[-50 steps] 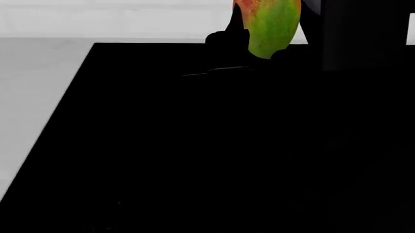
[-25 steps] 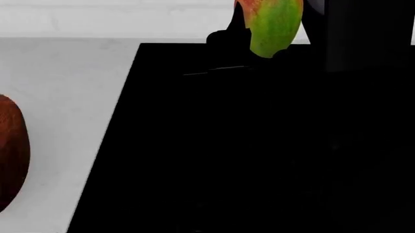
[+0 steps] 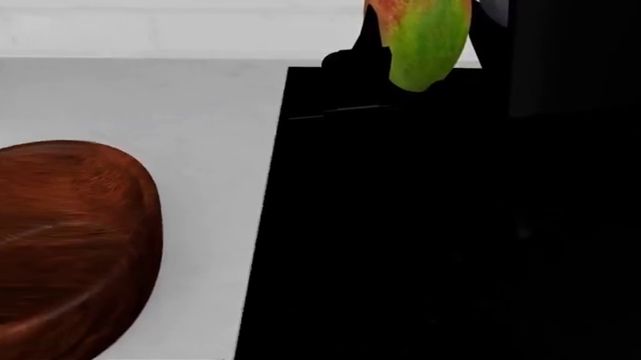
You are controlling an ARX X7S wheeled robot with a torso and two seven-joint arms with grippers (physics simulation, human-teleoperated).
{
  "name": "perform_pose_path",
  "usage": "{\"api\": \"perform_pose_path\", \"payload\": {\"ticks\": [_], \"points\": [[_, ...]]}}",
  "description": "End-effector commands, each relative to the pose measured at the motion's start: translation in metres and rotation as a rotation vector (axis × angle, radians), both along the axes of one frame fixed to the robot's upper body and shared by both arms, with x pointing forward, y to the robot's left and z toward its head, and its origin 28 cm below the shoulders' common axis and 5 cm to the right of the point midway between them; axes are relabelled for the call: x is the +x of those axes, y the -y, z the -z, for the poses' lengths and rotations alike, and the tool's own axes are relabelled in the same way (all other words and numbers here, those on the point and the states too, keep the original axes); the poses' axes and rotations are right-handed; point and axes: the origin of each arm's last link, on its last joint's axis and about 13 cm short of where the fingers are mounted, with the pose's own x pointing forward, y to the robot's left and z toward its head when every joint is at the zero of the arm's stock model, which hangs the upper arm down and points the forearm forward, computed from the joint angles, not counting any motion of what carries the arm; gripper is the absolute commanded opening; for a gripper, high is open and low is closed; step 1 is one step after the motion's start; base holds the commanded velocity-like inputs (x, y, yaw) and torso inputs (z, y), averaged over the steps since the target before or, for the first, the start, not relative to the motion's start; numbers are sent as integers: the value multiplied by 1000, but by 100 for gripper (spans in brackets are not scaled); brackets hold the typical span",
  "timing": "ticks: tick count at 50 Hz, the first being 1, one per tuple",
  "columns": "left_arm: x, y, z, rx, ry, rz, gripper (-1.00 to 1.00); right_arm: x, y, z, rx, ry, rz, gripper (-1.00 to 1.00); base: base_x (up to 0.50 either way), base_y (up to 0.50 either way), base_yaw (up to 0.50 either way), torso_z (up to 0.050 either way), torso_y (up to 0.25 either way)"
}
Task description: Pick the mango from the pan and place it in the bowl.
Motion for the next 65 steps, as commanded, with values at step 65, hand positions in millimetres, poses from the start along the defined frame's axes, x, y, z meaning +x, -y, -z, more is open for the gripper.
{"api": "perform_pose_path", "payload": {"ticks": [65], "points": [[6,-2,8,-51,-11,4,100,1,3,-8,20,0,20,-100,0,229,0,0,0]]}}
